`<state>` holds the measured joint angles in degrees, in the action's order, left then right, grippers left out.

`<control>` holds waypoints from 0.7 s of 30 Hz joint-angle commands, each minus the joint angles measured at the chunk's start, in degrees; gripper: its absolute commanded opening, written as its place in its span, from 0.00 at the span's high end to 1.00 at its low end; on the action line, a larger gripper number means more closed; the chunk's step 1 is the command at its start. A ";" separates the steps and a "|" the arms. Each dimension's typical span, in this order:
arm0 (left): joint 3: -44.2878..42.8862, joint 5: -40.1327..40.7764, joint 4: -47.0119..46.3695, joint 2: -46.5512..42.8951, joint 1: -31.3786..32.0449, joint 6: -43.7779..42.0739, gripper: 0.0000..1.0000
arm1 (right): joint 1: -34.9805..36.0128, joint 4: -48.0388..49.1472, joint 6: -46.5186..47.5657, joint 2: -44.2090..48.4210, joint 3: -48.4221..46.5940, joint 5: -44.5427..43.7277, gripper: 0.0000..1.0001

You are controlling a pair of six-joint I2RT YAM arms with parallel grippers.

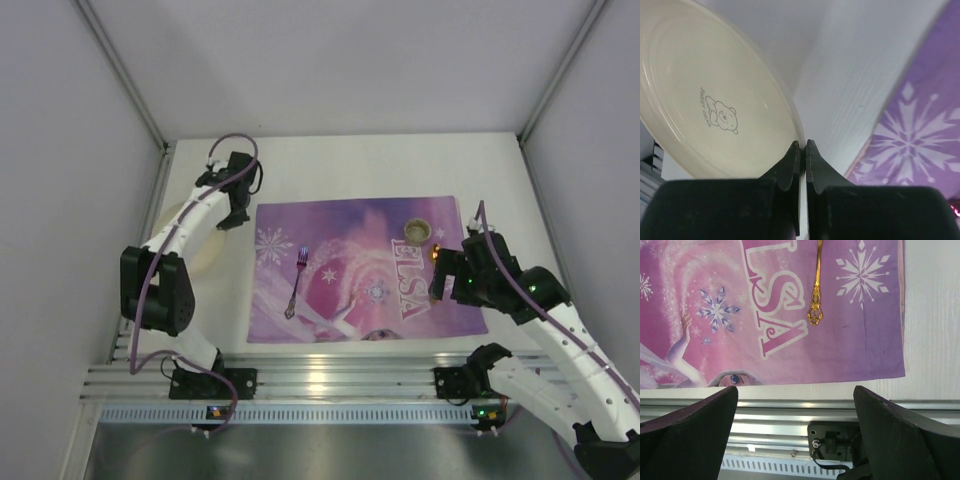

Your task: Set the dinner table for one person

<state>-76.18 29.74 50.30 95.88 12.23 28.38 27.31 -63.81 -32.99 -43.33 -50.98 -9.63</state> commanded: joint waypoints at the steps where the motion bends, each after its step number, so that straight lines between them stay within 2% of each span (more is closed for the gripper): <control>1: -6.42 3.31 6.64 -2.01 5.68 -0.26 1.00 | -0.77 2.46 0.39 -0.35 -0.35 0.05 0.00; 3: -9.24 1.04 7.44 -2.09 8.32 0.27 1.00 | -0.77 2.55 0.39 -0.44 -0.35 0.22 0.00; 7: -14.59 0.59 7.79 -0.88 18.94 0.62 1.00 | -0.77 2.46 0.39 -0.35 -0.17 0.40 0.00; 13: -21.28 -5.91 7.09 2.21 26.96 2.91 1.00 | -0.77 2.38 0.03 0.26 0.01 0.93 0.00; 17: -23.31 -11.26 5.16 5.80 31.09 2.47 1.00 | -0.77 2.11 -0.49 1.05 0.09 0.49 0.00; 21: -23.84 -13.21 3.58 9.76 37.41 2.38 1.00 | -0.77 2.02 -0.67 1.67 0.71 0.84 0.00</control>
<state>-98.15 19.68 55.61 102.98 45.54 30.57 27.29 -63.42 -33.21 -42.44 -50.98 -9.08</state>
